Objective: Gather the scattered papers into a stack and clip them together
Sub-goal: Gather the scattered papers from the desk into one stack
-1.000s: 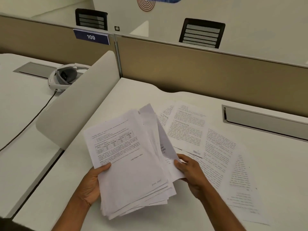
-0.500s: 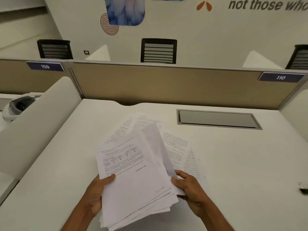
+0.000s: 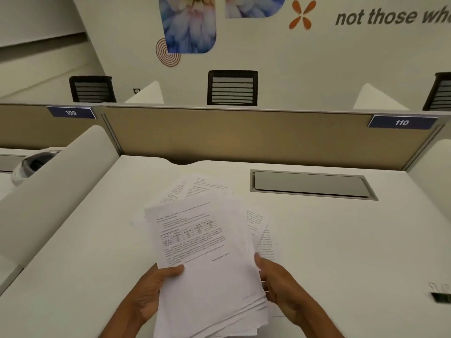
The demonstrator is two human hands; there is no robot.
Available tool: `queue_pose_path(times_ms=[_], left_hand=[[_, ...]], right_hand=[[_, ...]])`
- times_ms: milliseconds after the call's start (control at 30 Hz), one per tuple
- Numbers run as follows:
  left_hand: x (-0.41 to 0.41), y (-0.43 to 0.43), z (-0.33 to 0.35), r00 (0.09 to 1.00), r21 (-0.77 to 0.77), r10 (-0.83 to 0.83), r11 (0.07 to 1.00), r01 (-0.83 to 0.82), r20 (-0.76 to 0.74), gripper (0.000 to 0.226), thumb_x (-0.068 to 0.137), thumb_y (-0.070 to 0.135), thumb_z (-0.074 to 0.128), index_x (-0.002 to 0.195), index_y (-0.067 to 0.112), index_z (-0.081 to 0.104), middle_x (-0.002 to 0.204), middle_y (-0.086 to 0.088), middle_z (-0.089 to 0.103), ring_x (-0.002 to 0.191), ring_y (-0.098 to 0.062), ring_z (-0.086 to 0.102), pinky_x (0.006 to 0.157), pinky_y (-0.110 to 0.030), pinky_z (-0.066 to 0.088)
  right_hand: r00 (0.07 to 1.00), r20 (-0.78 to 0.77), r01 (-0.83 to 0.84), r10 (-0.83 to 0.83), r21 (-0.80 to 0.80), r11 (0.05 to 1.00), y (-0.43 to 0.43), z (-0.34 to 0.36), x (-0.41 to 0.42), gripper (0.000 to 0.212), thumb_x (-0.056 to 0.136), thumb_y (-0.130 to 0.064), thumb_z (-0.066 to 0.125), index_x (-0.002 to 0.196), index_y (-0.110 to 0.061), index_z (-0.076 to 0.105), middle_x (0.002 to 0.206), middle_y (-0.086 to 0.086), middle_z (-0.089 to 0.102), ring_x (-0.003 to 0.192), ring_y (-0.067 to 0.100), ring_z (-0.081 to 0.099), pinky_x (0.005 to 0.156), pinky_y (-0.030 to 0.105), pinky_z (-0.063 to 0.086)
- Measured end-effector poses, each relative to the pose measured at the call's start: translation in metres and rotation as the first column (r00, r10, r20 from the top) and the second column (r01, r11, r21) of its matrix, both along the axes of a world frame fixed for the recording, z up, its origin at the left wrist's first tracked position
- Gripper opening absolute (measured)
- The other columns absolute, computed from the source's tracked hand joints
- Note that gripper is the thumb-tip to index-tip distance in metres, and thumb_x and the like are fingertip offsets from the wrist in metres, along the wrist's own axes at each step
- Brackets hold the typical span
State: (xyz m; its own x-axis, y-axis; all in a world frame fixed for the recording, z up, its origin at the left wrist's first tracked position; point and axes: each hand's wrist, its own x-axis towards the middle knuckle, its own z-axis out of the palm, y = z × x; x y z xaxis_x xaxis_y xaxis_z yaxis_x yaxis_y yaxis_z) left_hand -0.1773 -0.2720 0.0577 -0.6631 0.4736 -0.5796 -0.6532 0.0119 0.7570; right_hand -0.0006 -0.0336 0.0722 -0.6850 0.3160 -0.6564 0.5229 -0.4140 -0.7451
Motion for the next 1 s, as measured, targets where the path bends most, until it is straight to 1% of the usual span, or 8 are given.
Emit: queue_pose_path(times_ms=[67, 200, 400, 467, 567, 667, 800, 1000], left_hand=[[-0.005, 0.006, -0.002, 0.998, 0.012, -0.057, 0.998, 0.057, -0.003, 0.061, 0.072, -0.002, 0.082, 0.129, 0.013, 0.067, 0.128, -0.015, 0.073, 0.121, -0.041, 0.065, 0.110, -0.060, 0.044], [-0.026, 0.009, -0.008, 0.987, 0.039, -0.163, 0.986, 0.162, 0.013, 0.071, 0.062, 0.000, 0.089, 0.129, 0.011, 0.068, 0.127, -0.015, 0.073, 0.121, -0.039, 0.066, 0.114, -0.057, 0.042], [-0.098, -0.020, -0.015, 0.981, -0.041, -0.182, 0.983, 0.179, -0.069, 0.043, 0.078, -0.003, 0.075, 0.117, 0.014, 0.071, 0.112, -0.010, 0.080, 0.105, -0.032, 0.073, 0.092, -0.045, 0.056], [-0.128, -0.033, -0.020, 0.981, -0.068, -0.157, 0.986, 0.150, -0.115, 0.038, 0.086, -0.004, 0.068, 0.119, 0.016, 0.069, 0.115, -0.011, 0.078, 0.108, -0.032, 0.070, 0.096, -0.047, 0.054], [-0.170, -0.049, -0.026, 0.981, -0.077, -0.111, 0.992, 0.100, -0.162, 0.040, 0.088, -0.003, 0.067, 0.123, 0.018, 0.066, 0.124, -0.013, 0.071, 0.116, -0.037, 0.063, 0.109, -0.055, 0.045], [-0.202, -0.061, -0.032, 0.982, -0.060, -0.071, 0.996, 0.061, -0.173, 0.046, 0.088, -0.003, 0.066, 0.129, 0.017, 0.064, 0.129, -0.015, 0.069, 0.119, -0.039, 0.062, 0.110, -0.059, 0.043], [-0.224, -0.073, -0.042, 0.981, 0.001, -0.005, 1.000, 0.005, -0.192, 0.058, 0.083, -0.003, 0.069, 0.137, 0.016, 0.061, 0.136, -0.013, 0.067, 0.126, -0.039, 0.059, 0.114, -0.062, 0.039], [-0.228, -0.080, -0.050, 0.978, 0.011, 0.074, 0.997, -0.073, -0.195, 0.051, 0.086, -0.011, 0.064, 0.127, 0.018, 0.066, 0.128, -0.009, 0.070, 0.123, -0.036, 0.061, 0.113, -0.054, 0.040]], right_hand=[[0.999, -0.035, -0.016, 0.019, 0.070, 0.997, -0.007, -0.001, -0.011, 0.036, 0.099, -0.046, 0.057, 0.127, -0.026, 0.065, 0.114, -0.007, 0.078, 0.104, 0.016, 0.074, 0.084, 0.030, 0.061], [0.999, -0.023, 0.028, -0.024, 0.162, 0.986, -0.034, -0.013, -0.047, 0.039, 0.100, -0.040, 0.058, 0.135, -0.023, 0.058, 0.122, -0.002, 0.072, 0.109, 0.022, 0.071, 0.096, 0.044, 0.060], [0.998, -0.057, 0.012, -0.002, 0.180, 0.984, -0.058, -0.021, -0.107, 0.034, 0.098, -0.040, 0.062, 0.130, -0.030, 0.061, 0.124, -0.011, 0.070, 0.111, 0.013, 0.069, 0.089, 0.030, 0.061], [0.998, 0.014, 0.060, -0.068, 0.304, 0.951, -0.059, -0.028, -0.133, 0.035, 0.097, -0.042, 0.062, 0.128, -0.025, 0.061, 0.125, -0.003, 0.069, 0.109, 0.016, 0.068, 0.096, 0.037, 0.059], [0.957, 0.107, 0.154, -0.270, 0.600, 0.785, -0.056, -0.038, -0.168, 0.039, 0.094, -0.036, 0.067, 0.128, -0.018, 0.058, 0.120, 0.007, 0.069, 0.105, 0.022, 0.067, 0.092, 0.038, 0.057], [0.925, 0.254, -0.016, -0.283, 0.769, 0.639, -0.054, -0.049, -0.195, 0.066, 0.091, -0.044, 0.069, 0.144, -0.017, 0.043, 0.138, 0.013, 0.057, 0.129, 0.031, 0.053, 0.106, 0.046, 0.046], [0.816, 0.521, -0.292, -0.251, 0.746, 0.599, -0.059, -0.062, -0.223, 0.097, 0.084, -0.066, 0.064, 0.154, -0.014, 0.022, 0.150, 0.017, 0.040, 0.140, 0.035, 0.038, 0.112, 0.051, 0.035], [0.744, 0.597, -0.417, -0.300, 0.766, 0.489, -0.063, -0.078, -0.242, 0.102, 0.079, -0.066, 0.069, 0.152, -0.013, 0.022, 0.145, 0.015, 0.041, 0.132, 0.030, 0.043, 0.107, 0.047, 0.040]])
